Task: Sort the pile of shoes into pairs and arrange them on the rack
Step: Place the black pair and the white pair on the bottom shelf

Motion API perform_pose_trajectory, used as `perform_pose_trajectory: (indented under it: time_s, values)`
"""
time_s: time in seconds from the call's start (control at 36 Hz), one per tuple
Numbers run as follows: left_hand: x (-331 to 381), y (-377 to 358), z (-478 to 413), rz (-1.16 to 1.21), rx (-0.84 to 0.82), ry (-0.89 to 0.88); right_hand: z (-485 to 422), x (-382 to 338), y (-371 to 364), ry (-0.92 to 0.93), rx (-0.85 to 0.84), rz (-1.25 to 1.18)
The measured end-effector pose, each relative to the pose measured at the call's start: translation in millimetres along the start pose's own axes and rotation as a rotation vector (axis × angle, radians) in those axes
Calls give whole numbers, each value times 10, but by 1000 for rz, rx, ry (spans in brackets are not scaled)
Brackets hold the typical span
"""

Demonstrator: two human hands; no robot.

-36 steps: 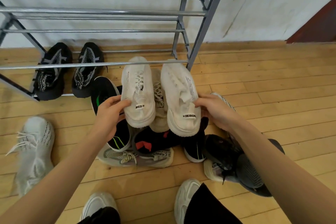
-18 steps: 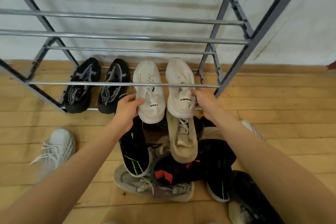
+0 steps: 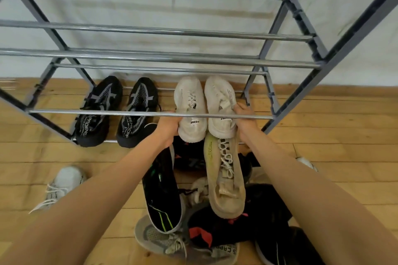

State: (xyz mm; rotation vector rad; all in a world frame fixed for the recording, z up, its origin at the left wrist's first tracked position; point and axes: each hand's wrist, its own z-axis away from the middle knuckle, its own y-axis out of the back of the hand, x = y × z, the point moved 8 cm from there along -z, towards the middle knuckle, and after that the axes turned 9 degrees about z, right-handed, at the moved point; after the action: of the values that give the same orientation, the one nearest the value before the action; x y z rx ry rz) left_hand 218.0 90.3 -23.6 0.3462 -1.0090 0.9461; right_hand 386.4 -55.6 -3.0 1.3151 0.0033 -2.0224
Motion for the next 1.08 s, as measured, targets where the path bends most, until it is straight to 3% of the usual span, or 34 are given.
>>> perform_pose_trajectory:
  time_s: [0.17,0.31,0.39,0.53,0.64,0.81,0.97,1.08]
  values:
    - [-187,94,-168,-225,3,32,-16,24,4,-44,-28,47]
    - [-135,73,92,-373,-4,-40,102,129,25,-69,-78,33]
    - [-164,32,291,-795,-40,-113,227,212,52,-45,-91,104]
    - [-396,-155,638,-1506,-233,-326,494,384,43,62,-199,359]
    - [-574,-247,797,-1515,-299,-455,604,513,-20,128,-239,743]
    - [-589,-359,815,-1698,-194,-667,655,451,-41,95,-168,879]
    - [-529,-327,840,-1643,-207,-573,684,418,-45,50,-252,921]
    - [-522,-275,879,-1614,-305,-532,768,454,-44,16,-330,929]
